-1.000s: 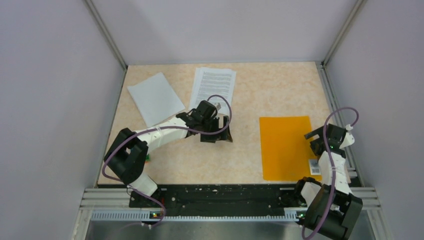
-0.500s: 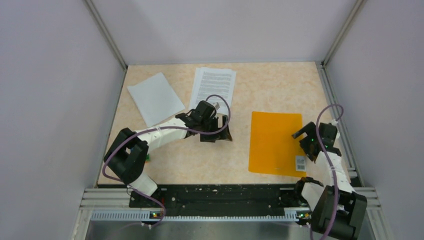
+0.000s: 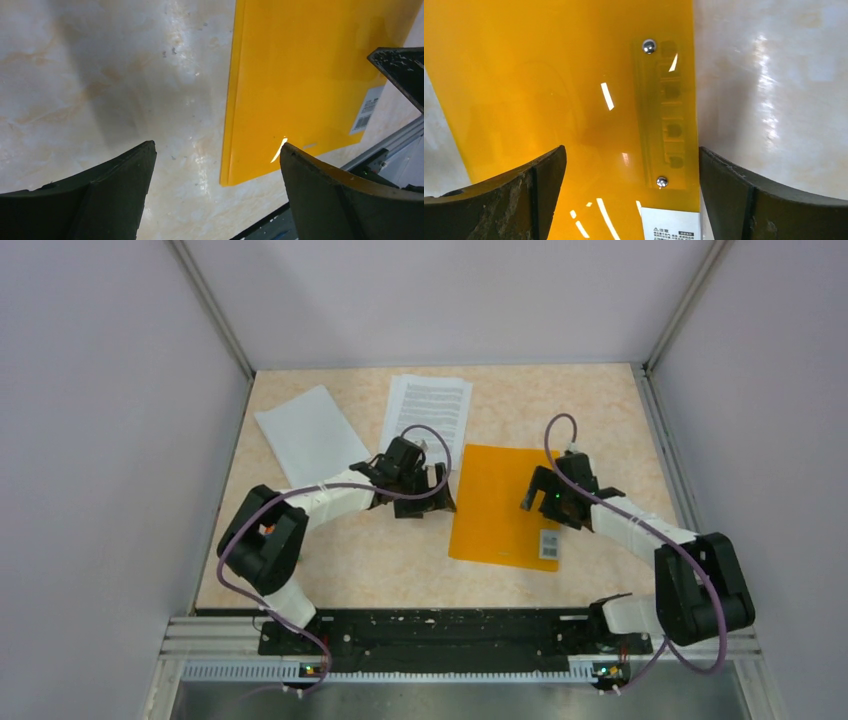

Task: Put the files into the folder

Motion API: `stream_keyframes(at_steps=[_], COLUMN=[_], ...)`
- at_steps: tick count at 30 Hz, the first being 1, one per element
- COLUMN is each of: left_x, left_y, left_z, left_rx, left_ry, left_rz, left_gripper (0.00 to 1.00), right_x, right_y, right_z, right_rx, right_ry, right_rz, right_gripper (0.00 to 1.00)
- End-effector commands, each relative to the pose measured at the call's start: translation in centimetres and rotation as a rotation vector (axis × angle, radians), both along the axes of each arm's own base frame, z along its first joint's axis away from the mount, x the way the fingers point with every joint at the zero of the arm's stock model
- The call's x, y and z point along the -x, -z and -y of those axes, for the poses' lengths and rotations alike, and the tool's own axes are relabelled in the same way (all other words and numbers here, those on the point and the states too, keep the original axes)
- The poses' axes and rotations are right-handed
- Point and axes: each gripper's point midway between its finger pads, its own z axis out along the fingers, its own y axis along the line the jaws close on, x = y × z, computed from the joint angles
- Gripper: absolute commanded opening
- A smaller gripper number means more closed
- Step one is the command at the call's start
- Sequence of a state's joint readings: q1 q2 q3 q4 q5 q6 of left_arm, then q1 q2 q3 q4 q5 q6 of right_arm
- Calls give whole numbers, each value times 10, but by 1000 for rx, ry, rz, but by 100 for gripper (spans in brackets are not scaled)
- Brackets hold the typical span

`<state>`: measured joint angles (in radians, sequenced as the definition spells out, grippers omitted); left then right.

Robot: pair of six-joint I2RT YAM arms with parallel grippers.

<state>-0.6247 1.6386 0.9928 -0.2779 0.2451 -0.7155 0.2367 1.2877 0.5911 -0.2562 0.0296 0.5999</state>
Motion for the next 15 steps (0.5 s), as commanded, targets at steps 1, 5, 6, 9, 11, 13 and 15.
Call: stream_keyframes(at_steps=[1,5,6,9,11,13,15], left_x=[-20,-22,-22,-17,-10,0,13], left_y=[11,24,27,37,42,46,49], left_z=[11,23,24,29,33,38,42], left_rx=[17,49,54,68,69,65,56], left_ry=[-12,1,1,12,24,38,55], left_rz=[14,-16,-23,-55,-75,-94,-109], left_gripper=[98,98,98,98,98,98,98], right_x=[-5,-5,-4,1,5,12,19], right_y=[9,15,16,19,19,18,18], right_z=[-24,-37,-39,-38,-37,-38,-40], right_rx=[84,123,123,125,127,125,120], right_ry=[-116,-166,-171,-178,-181,-186,-198], right_rz=[-21,-41,-46,-57,-62,-63,-67], right_gripper=[99,99,99,99,98,99,99])
